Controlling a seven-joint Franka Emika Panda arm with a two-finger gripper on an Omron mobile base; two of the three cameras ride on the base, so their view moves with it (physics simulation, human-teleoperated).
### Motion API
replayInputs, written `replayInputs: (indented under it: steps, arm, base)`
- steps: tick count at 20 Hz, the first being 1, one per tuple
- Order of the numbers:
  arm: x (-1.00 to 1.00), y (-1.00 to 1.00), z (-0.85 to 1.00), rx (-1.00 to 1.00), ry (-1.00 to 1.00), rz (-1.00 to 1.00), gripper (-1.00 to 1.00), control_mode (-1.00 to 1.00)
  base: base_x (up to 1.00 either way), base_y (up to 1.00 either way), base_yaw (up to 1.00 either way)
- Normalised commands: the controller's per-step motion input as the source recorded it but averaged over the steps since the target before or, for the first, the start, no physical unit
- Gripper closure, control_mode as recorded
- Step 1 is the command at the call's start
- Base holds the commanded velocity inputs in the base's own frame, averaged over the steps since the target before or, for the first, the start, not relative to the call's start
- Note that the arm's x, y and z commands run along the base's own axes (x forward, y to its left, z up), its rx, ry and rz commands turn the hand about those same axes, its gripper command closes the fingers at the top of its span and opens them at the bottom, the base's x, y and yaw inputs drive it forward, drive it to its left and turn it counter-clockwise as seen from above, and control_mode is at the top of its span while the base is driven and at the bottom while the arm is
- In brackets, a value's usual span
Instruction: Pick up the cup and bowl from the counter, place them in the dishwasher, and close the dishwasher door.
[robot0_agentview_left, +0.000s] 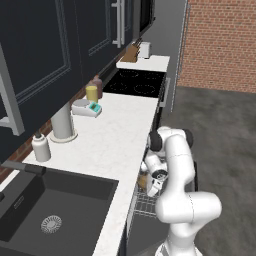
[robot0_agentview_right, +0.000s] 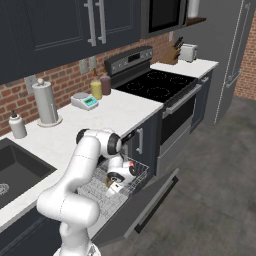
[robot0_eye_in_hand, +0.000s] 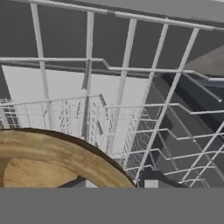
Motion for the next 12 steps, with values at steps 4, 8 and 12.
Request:
replayInputs:
  steps: [4, 8, 12]
  arm:
    - [-0.42, -0.46, 0.12, 0.09, 0.00, -0.12, -1.00, -1.00]
    - [-0.51, -0.40, 0.36, 0.09, 0.00, -0.10, -1.00, -1.00]
    - [-0.51, -0.33, 0.56, 0.08, 0.00, -0.08, -1.00, -1.00]
  base:
    - [0.00, 0.00, 0.00]
    - [0.00, 0.00, 0.00]
    - [0.00, 0.00, 0.00]
